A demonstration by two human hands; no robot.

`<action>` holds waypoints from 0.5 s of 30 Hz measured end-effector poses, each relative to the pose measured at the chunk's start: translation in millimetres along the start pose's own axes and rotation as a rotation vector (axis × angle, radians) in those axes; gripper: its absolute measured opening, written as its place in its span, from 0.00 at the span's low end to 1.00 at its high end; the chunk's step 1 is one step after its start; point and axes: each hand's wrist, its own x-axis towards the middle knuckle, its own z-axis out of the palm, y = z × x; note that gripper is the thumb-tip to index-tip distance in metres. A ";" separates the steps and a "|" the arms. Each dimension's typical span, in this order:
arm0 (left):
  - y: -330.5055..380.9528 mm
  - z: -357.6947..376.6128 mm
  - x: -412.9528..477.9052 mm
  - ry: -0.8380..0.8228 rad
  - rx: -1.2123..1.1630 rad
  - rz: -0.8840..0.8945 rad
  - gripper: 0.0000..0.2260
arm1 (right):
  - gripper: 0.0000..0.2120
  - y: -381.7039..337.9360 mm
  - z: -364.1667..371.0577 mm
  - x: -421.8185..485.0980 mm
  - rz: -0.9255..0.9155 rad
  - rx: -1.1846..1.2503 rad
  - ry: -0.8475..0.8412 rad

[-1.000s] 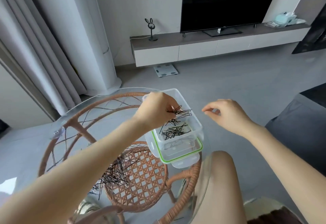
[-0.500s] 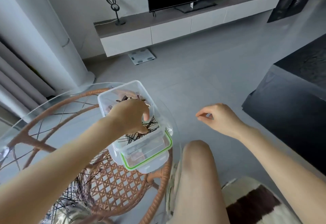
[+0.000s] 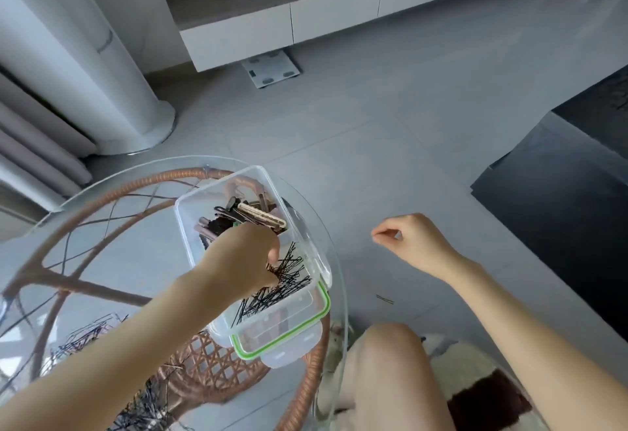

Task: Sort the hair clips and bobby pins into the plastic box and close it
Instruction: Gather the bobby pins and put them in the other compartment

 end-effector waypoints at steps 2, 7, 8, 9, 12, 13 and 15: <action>0.1 -6.7 -1.4 0.004 -0.041 -0.012 0.10 | 0.05 4.3 2.8 4.3 0.041 0.009 -0.041; 44.3 -29.9 0.7 0.257 -0.186 0.006 0.07 | 0.05 45.0 29.2 8.7 0.163 -0.020 -0.068; 63.0 -31.0 5.6 0.321 -0.215 0.044 0.08 | 0.05 57.1 37.0 7.1 0.186 -0.021 -0.075; 84.3 -31.1 11.6 0.357 -0.246 0.082 0.08 | 0.05 70.5 45.5 5.2 0.214 -0.017 -0.094; 162.7 -15.7 49.4 0.364 -0.318 0.163 0.07 | 0.07 113.1 65.7 -6.5 0.267 -0.005 -0.140; 184.9 -6.7 65.9 0.334 -0.337 0.173 0.06 | 0.14 126.1 73.4 -8.9 0.291 0.003 -0.135; 218.3 21.5 107.2 0.234 -0.382 0.143 0.05 | 0.23 152.9 89.2 -13.4 0.342 0.034 -0.105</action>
